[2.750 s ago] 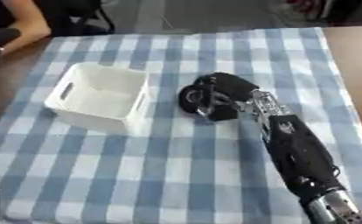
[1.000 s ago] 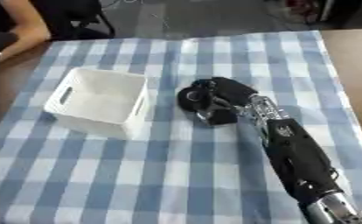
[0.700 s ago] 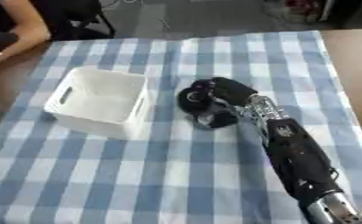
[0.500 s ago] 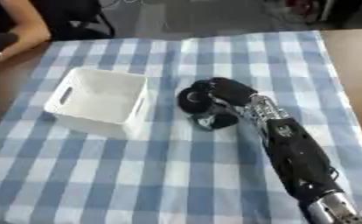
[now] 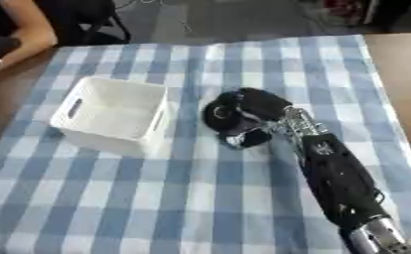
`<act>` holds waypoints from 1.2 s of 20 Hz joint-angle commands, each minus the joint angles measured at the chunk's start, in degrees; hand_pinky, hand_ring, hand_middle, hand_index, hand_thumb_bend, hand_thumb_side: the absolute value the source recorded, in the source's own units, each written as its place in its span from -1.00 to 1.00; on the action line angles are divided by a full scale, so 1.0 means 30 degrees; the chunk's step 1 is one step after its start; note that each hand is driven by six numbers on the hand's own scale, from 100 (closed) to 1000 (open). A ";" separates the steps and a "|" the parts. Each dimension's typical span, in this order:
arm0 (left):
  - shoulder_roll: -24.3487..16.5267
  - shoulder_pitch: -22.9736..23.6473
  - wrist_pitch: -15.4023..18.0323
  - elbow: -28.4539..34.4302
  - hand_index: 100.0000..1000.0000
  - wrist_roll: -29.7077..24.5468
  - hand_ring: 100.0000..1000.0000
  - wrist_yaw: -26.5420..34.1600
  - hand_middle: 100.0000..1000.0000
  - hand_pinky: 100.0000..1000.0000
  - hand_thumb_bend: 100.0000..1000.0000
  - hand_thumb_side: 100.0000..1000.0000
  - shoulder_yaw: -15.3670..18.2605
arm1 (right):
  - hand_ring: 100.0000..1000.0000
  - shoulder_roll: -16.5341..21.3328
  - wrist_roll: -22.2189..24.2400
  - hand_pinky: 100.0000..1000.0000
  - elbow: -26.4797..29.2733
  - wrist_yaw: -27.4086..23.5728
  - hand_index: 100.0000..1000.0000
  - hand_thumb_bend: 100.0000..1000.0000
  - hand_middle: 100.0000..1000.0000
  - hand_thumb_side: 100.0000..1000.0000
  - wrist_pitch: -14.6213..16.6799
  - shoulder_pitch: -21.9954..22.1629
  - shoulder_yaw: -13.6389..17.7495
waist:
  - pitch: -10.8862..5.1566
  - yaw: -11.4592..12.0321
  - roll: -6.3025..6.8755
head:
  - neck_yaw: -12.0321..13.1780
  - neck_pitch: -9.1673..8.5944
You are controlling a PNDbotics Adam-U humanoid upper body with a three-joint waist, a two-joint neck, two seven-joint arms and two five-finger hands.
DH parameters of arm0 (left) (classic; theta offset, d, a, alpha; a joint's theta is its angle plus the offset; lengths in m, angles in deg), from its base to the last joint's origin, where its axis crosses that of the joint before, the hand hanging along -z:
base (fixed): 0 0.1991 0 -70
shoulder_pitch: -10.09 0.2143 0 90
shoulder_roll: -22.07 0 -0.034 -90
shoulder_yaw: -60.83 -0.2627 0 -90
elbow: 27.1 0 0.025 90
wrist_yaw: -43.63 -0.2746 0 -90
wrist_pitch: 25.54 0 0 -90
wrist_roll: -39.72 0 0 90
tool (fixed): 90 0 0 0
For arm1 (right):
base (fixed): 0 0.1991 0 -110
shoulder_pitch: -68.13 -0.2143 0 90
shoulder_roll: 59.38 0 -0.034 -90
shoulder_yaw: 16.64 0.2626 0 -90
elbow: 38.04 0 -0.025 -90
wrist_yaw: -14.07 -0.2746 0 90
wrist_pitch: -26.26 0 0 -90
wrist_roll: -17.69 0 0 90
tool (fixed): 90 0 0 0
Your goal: Pick up objects on the table and place them in the box.
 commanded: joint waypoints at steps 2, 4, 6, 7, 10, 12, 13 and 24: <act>-0.0173 -0.0223 0.0084 0.0393 0.39 -0.0033 0.31 0.0109 0.72 0.69 -1.00 0.74 -0.0006 | 0.54 0.0288 -0.0249 0.70 0.0247 0.0360 -0.24 -1.00 0.60 -0.37 -0.0374 -0.0247 -0.0128 | -0.0221 0.0036 -0.0063 | -0.0159 -0.0294; -0.0174 -0.0226 0.0089 0.0393 0.39 -0.0033 0.31 0.0113 0.71 0.69 -1.00 0.74 -0.0006 | 0.51 0.0301 -0.0569 0.69 0.0333 0.0453 -0.32 -1.00 0.56 -0.52 -0.0641 -0.0234 -0.0143 | -0.0222 0.0032 -0.0062 | -0.0160 -0.0298; -0.0174 -0.0226 0.0089 0.0393 0.39 -0.0026 0.31 0.0115 0.72 0.69 -1.00 0.74 -0.0001 | 0.49 0.0311 -0.0849 0.68 0.0346 0.0532 -0.36 -1.00 0.54 -0.59 -0.0823 -0.0206 -0.0162 | -0.0223 0.0028 -0.0060 | -0.0153 -0.0299; -0.0176 -0.0225 0.0088 0.0393 0.39 -0.0024 0.31 0.0114 0.72 0.69 -1.00 0.74 0.0000 | 0.49 0.0317 -0.0975 0.68 0.0340 0.0567 -0.37 -1.00 0.54 -0.60 -0.0886 -0.0192 -0.0170 | -0.0223 0.0025 -0.0061 | -0.0152 -0.0295; -0.0181 -0.0222 0.0086 0.0393 0.39 -0.0028 0.31 0.0110 0.71 0.69 -1.00 0.74 -0.0002 | 0.48 0.0335 -0.1243 0.68 0.0304 0.0655 -0.39 -1.00 0.53 -0.62 -0.0975 -0.0182 -0.0185 | -0.0226 0.0013 -0.0058 | -0.0147 -0.0301; -0.0183 -0.0221 0.0086 0.0393 0.39 -0.0025 0.31 0.0108 0.71 0.68 -1.00 0.74 0.0000 | 0.48 0.0344 -0.1372 0.68 0.0289 0.0692 -0.40 -1.00 0.52 -0.62 -0.0991 -0.0186 -0.0187 | -0.0231 0.0009 -0.0057 | -0.0153 -0.0303; -0.0182 -0.0222 0.0087 0.0393 0.39 -0.0021 0.31 0.0109 0.71 0.69 -1.00 0.74 0.0002 | 0.48 0.0346 -0.1419 0.68 0.0285 0.0702 -0.40 -1.00 0.52 -0.62 -0.0997 -0.0187 -0.0189 | -0.0235 0.0008 -0.0055 | -0.0155 -0.0305; -0.0215 -0.0170 0.0033 0.0393 0.38 -0.0035 0.31 0.0050 0.72 0.69 -1.00 0.74 0.0002 | 0.41 0.0789 -0.1764 0.68 0.3238 -0.1557 -0.45 -1.00 0.50 -0.57 -0.1086 -0.0142 -0.0465 | -0.0280 -0.0053 -0.0112 | -0.0134 -0.0342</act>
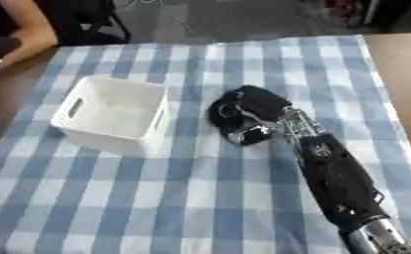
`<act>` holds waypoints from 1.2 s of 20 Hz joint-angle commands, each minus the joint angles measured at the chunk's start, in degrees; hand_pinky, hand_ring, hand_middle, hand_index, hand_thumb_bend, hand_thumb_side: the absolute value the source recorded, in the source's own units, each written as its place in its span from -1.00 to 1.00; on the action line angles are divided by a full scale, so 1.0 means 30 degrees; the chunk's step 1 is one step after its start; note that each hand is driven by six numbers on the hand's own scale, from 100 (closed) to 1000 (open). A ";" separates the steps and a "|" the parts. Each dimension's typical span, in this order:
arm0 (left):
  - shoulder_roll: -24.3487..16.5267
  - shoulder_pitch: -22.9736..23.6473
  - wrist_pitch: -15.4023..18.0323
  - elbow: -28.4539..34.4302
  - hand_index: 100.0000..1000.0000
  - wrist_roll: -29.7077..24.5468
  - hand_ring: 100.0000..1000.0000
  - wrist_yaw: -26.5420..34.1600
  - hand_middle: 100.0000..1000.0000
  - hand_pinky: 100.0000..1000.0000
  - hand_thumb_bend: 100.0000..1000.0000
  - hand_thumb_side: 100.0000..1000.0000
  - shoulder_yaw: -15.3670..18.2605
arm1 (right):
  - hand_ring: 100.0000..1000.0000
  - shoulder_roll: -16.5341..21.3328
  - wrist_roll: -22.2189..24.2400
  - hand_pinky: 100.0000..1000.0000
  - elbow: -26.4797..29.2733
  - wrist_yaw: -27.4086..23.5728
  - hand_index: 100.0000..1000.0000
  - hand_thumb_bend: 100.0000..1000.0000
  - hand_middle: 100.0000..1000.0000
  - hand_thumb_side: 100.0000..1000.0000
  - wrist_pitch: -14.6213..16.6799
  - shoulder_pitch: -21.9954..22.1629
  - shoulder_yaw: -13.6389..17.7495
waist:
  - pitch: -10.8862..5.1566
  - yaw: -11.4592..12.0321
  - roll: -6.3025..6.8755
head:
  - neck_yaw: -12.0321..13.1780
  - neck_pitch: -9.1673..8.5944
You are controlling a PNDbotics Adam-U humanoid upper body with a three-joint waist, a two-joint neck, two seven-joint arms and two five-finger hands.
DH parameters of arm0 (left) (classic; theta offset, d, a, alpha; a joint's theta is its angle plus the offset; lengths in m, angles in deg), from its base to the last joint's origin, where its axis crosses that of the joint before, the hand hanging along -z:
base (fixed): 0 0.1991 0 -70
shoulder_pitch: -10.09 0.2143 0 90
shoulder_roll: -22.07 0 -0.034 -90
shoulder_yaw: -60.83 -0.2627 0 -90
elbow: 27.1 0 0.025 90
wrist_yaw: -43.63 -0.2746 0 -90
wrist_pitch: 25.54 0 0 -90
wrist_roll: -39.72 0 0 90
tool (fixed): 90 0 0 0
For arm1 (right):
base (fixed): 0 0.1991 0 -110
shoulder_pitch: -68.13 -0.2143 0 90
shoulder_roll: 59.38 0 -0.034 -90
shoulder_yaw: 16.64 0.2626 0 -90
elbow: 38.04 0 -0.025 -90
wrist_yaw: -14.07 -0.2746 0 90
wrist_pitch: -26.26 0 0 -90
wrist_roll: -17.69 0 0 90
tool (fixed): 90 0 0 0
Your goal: Pick up objects on the table and place them in the box.
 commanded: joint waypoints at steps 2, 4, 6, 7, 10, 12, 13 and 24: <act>-0.0222 -0.0160 0.0016 0.0393 0.38 -0.0026 0.31 -0.0013 0.72 0.69 -1.00 0.74 0.0007 | 0.41 0.0613 0.0053 0.67 0.2826 -0.1947 -0.45 -1.00 0.50 -0.57 -0.0279 -0.0195 -0.0258 | -0.0297 -0.0016 -0.0071 | -0.0143 -0.0330; -0.0226 -0.0145 -0.0004 0.0393 0.38 -0.0030 0.31 -0.0026 0.72 0.69 -1.00 0.74 -0.0002 | 0.41 0.0773 0.0378 0.67 0.3824 -0.2756 -0.45 -1.00 0.50 -0.57 -0.0480 -0.0135 -0.0433 | -0.0315 -0.0030 -0.0080 | -0.0171 -0.0341; -0.0226 -0.0146 -0.0006 0.0393 0.38 -0.0038 0.31 -0.0031 0.72 0.69 -1.00 0.74 -0.0012 | 0.42 0.0870 0.0750 0.67 0.4493 -0.3332 -0.45 -1.00 0.50 -0.56 -0.0617 -0.0093 -0.0572 | -0.0333 -0.0030 -0.0087 | -0.0194 -0.0376; -0.0226 -0.0147 -0.0007 0.0393 0.38 -0.0034 0.31 -0.0032 0.72 0.69 -1.00 0.74 -0.0008 | 0.42 0.0907 0.0927 0.67 0.4727 -0.3534 -0.45 -1.00 0.50 -0.56 -0.0666 -0.0076 -0.0627 | -0.0341 -0.0028 -0.0089 | -0.0201 -0.0384; -0.0225 -0.0150 -0.0008 0.0393 0.38 -0.0031 0.31 -0.0033 0.72 0.69 -1.00 0.74 -0.0011 | 0.42 0.0962 0.1339 0.67 0.5126 -0.3917 -0.45 -1.00 0.50 -0.56 -0.0773 -0.0052 -0.0709 | -0.0354 -0.0018 -0.0095 | -0.0220 -0.0393; -0.0223 -0.0147 -0.0010 0.0393 0.38 -0.0034 0.31 -0.0036 0.72 0.69 -1.00 0.74 -0.0013 | 0.42 0.0982 0.1513 0.67 0.5239 -0.4045 -0.45 -1.00 0.50 -0.56 -0.0808 -0.0056 -0.0733 | -0.0358 -0.0006 -0.0100 | -0.0222 -0.0400; -0.0223 -0.0148 -0.0009 0.0393 0.38 -0.0032 0.31 -0.0036 0.72 0.69 -1.00 0.74 -0.0012 | 0.42 0.0996 0.1578 0.67 0.5265 -0.4077 -0.45 -1.00 0.51 -0.56 -0.0812 -0.0063 -0.0750 | -0.0358 0.0002 -0.0105 | -0.0219 -0.0403; -0.0228 -0.0141 0.0003 0.0393 0.38 -0.0054 0.31 -0.0012 0.72 0.68 -1.00 0.74 -0.0062 | 0.43 0.0835 0.1782 0.66 0.5272 -0.4033 -0.45 -1.00 0.51 -0.55 -0.0626 -0.0522 -0.0994 | -0.0383 0.0141 -0.0133 | -0.0321 -0.0416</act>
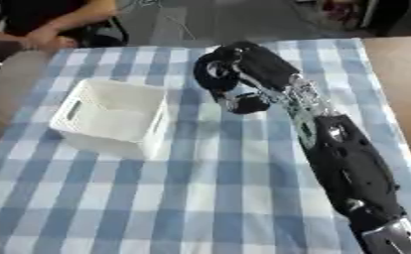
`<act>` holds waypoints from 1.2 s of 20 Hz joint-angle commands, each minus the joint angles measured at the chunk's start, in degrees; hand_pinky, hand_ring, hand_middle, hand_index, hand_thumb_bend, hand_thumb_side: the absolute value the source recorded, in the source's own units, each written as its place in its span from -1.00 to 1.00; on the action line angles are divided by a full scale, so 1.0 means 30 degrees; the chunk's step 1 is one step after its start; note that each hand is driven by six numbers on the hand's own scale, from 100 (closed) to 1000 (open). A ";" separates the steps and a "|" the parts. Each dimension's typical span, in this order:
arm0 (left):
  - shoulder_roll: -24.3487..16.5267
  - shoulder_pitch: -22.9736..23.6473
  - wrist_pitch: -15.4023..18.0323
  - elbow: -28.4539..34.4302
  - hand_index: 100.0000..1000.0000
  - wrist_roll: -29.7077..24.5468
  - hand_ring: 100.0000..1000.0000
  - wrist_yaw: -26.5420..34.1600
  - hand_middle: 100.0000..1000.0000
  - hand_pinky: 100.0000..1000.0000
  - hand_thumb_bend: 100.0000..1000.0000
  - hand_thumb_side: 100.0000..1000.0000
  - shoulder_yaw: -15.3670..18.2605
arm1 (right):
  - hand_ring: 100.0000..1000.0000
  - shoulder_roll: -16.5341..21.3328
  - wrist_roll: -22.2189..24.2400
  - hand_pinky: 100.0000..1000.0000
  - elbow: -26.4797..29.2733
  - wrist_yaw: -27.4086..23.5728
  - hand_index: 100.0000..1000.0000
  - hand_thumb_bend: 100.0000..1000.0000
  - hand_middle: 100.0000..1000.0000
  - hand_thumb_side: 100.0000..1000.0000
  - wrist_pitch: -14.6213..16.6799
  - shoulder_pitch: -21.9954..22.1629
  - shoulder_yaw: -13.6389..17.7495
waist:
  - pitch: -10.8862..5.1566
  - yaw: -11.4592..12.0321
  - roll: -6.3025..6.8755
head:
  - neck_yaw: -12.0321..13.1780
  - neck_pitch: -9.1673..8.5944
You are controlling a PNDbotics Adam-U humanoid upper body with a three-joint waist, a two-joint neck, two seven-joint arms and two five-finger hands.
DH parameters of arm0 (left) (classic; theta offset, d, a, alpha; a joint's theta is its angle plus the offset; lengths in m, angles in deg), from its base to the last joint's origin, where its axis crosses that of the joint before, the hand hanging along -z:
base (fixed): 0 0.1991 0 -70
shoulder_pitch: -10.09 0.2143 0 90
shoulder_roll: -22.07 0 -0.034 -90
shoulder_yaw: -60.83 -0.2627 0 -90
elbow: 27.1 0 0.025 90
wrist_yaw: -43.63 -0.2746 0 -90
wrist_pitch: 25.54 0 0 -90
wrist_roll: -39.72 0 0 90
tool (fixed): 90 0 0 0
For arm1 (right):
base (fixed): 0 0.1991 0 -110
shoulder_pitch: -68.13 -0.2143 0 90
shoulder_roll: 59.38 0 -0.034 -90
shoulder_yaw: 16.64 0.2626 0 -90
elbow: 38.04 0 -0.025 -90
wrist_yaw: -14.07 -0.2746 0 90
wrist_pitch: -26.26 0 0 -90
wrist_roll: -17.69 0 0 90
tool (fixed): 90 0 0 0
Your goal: Pick up objects on the table and place them in the box.
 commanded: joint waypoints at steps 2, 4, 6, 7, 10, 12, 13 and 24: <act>-0.0201 -0.0154 0.0011 0.0393 0.38 -0.0110 0.31 0.0045 0.71 0.68 -1.00 0.74 -0.0131 | 0.45 -0.0325 0.0134 0.65 0.0242 0.0040 -0.44 -1.00 0.51 -0.55 0.0301 -0.1197 -0.0351 | -0.0407 0.0234 -0.0072 | -0.0486 -0.0281; -0.0173 -0.0183 0.0002 0.0393 0.38 -0.0162 0.31 0.0104 0.71 0.68 -1.00 0.74 -0.0181 | 0.45 -0.0741 0.0141 0.64 0.0032 0.0192 -0.44 -1.00 0.52 -0.55 0.0525 -0.1671 -0.0528 | -0.0425 0.0358 -0.0087 | -0.0628 -0.0307; -0.0154 -0.0203 -0.0010 0.0393 0.38 -0.0202 0.31 0.0155 0.71 0.68 -1.00 0.74 -0.0215 | 0.46 -0.1052 0.0183 0.64 -0.0238 0.0379 -0.43 -1.00 0.52 -0.54 0.0697 -0.1955 -0.0652 | -0.0440 0.0466 -0.0119 | -0.0712 -0.0305; -0.0143 -0.0217 -0.0010 0.0393 0.38 -0.0224 0.31 0.0186 0.71 0.68 -1.00 0.74 -0.0236 | 0.47 -0.1183 0.0207 0.64 -0.0385 0.0496 -0.43 -1.00 0.52 -0.54 0.0770 -0.2054 -0.0691 | -0.0448 0.0528 -0.0142 | -0.0731 -0.0308; -0.0087 -0.0315 -0.0008 0.0393 0.37 -0.0288 0.30 0.0275 0.71 0.68 -1.00 0.74 -0.0285 | 0.47 -0.1424 0.0188 0.64 -0.0700 0.0823 -0.43 -1.00 0.52 -0.54 0.0975 -0.2147 -0.0786 | -0.0454 0.0738 -0.0180 | -0.0690 -0.0340; -0.0035 -0.0397 -0.0020 0.0393 0.37 -0.0303 0.30 0.0339 0.71 0.68 -1.00 0.73 -0.0307 | 0.47 -0.1489 0.0145 0.64 -0.0834 0.0954 -0.44 -1.00 0.52 -0.54 0.1067 -0.2151 -0.0806 | -0.0454 0.0885 -0.0181 | -0.0680 -0.0354; -0.0016 -0.0429 -0.0032 0.0393 0.37 -0.0310 0.30 0.0366 0.71 0.68 -1.00 0.73 -0.0317 | 0.47 -0.1509 0.0114 0.64 -0.0880 0.1001 -0.44 -1.00 0.52 -0.54 0.1102 -0.2155 -0.0806 | -0.0451 0.0944 -0.0181 | -0.0674 -0.0364; 0.0092 -0.0636 -0.0109 0.0393 0.37 -0.0506 0.30 0.0498 0.71 0.68 -1.00 0.74 -0.0465 | 0.46 -0.1639 -0.0104 0.64 -0.0947 0.1086 -0.44 -1.00 0.52 -0.54 0.1231 -0.2226 -0.0845 | -0.0334 0.1429 -0.0249 | -0.0632 -0.0378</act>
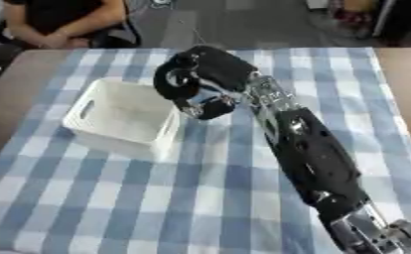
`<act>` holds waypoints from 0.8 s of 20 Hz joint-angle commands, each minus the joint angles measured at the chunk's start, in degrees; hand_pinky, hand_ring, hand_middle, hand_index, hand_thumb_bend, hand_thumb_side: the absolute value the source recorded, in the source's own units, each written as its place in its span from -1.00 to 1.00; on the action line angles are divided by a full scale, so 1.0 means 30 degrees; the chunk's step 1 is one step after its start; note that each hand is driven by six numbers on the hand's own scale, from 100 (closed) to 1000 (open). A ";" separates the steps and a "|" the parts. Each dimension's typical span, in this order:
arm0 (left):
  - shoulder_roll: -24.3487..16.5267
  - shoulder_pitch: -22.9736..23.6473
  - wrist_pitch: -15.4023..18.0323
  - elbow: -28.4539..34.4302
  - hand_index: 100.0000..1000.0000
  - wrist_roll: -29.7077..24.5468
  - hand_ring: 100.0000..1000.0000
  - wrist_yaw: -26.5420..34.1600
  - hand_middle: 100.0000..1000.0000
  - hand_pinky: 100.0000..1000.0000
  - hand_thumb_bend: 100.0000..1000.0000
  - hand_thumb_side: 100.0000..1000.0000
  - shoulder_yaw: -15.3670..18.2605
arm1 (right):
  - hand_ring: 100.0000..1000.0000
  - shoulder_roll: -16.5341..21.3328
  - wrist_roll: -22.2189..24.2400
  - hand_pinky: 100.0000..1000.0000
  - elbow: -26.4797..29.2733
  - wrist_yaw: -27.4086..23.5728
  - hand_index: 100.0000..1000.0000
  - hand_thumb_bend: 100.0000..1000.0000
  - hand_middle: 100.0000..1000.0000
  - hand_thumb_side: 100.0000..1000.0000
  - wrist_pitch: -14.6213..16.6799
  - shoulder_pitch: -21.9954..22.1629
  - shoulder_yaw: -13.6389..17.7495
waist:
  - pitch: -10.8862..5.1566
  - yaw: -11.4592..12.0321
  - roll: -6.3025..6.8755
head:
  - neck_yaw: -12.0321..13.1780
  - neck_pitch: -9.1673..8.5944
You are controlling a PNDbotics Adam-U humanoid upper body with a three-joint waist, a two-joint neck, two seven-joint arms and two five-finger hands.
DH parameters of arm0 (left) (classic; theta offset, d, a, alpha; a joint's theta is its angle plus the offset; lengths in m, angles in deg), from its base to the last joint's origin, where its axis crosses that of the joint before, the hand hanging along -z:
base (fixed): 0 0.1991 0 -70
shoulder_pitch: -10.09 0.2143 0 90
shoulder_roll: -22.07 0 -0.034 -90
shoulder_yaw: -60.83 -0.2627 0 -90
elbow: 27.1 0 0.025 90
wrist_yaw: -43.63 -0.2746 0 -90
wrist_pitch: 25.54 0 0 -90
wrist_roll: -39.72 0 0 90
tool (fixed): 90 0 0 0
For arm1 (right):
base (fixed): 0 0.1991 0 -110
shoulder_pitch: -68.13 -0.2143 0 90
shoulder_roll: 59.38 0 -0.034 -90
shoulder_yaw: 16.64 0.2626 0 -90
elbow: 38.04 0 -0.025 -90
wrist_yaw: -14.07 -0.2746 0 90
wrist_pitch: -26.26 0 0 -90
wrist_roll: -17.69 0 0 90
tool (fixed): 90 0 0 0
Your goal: Pick up objects on the table and place them in the box.
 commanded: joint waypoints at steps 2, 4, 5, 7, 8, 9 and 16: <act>-0.0067 -0.0293 0.0026 0.0389 0.37 -0.0134 0.30 0.0092 0.71 0.68 -1.00 0.74 -0.0109 | 0.46 -0.0006 -0.0075 0.64 0.0256 0.0017 -0.44 -1.00 0.52 -0.53 0.0044 -0.0747 0.0016 | -0.0222 0.0107 -0.0021 | -0.0143 -0.0216; -0.0056 -0.0303 0.0024 0.0389 0.37 -0.0147 0.30 0.0112 0.71 0.68 -1.00 0.74 -0.0117 | 0.46 -0.0020 -0.0066 0.64 0.0259 -0.0004 -0.44 -1.00 0.52 -0.53 0.0041 -0.0745 0.0018 | -0.0228 0.0141 -0.0024 | -0.0148 -0.0234; -0.0049 -0.0314 0.0019 0.0389 0.37 -0.0154 0.30 0.0122 0.71 0.68 -1.00 0.74 -0.0124 | 0.46 -0.0029 -0.0058 0.64 0.0260 -0.0014 -0.44 -1.00 0.52 -0.52 0.0042 -0.0745 0.0018 | -0.0230 0.0163 -0.0025 | -0.0153 -0.0243; -0.0012 -0.0386 0.0017 0.0389 0.37 -0.0188 0.30 0.0160 0.71 0.68 -1.00 0.73 -0.0166 | 0.46 -0.0048 -0.0045 0.64 0.0248 -0.0034 -0.44 -1.00 0.52 -0.52 0.0026 -0.0780 0.0034 | -0.0214 0.0281 -0.0031 | -0.0190 -0.0293; 0.0015 -0.0436 0.0009 0.0389 0.37 -0.0208 0.30 0.0184 0.71 0.68 -1.00 0.73 -0.0192 | 0.46 -0.0056 -0.0031 0.64 0.0217 -0.0028 -0.44 -1.00 0.52 -0.52 0.0014 -0.0813 0.0042 | -0.0196 0.0365 -0.0028 | -0.0225 -0.0336; 0.0047 -0.0497 0.0002 0.0389 0.37 -0.0231 0.30 0.0210 0.71 0.68 -1.00 0.73 -0.0219 | 0.46 -0.0070 -0.0016 0.64 0.0158 0.0005 -0.44 -1.00 0.52 -0.52 0.0002 -0.0866 0.0052 | -0.0167 0.0454 -0.0023 | -0.0273 -0.0386; 0.0347 -0.1263 0.0045 0.0389 0.37 -0.0478 0.30 0.0486 0.70 0.67 -1.00 0.72 -0.0479 | 0.44 -0.0207 -0.0096 0.65 -0.1391 0.0888 -0.44 -1.00 0.50 -0.51 -0.0044 -0.1274 0.0469 | 0.0324 0.1552 -0.0060 | -0.1033 -0.1044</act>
